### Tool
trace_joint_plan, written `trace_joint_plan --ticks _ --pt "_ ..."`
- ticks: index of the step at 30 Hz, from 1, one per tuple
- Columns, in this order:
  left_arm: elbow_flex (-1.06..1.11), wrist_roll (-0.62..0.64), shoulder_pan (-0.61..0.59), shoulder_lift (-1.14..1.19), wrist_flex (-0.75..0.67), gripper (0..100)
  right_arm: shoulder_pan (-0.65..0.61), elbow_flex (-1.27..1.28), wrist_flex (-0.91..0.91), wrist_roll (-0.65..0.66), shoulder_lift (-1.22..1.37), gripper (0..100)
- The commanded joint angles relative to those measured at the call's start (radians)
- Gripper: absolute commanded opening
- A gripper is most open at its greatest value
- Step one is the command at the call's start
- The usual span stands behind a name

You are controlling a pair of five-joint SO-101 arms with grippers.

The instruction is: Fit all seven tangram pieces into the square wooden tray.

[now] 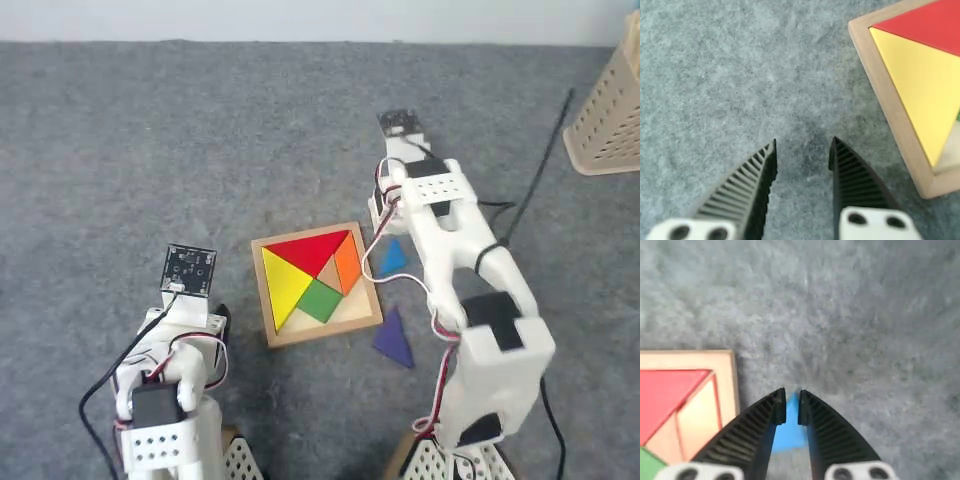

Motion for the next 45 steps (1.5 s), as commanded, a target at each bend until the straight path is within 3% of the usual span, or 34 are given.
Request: trace_joint_plan --ticks 1,6,11,23,45 --pt "-0.012 -0.002 0.000 -0.018 0.006 17 0.002 0.057 -0.033 0.060 -0.147 5.9" --pt "-0.012 -0.002 0.000 -0.018 0.006 17 0.001 0.183 -0.082 0.075 -0.206 6.8" --pt "-0.012 -0.002 0.000 -0.018 0.006 17 -0.047 0.204 -0.073 0.094 -0.163 14.7" --pt "-0.012 -0.002 0.000 -0.018 0.006 17 -0.054 0.149 -0.002 0.063 -0.012 14.8" --pt "-0.012 -0.002 0.000 -0.018 0.006 17 -0.024 0.144 0.050 0.021 -0.085 19.5"
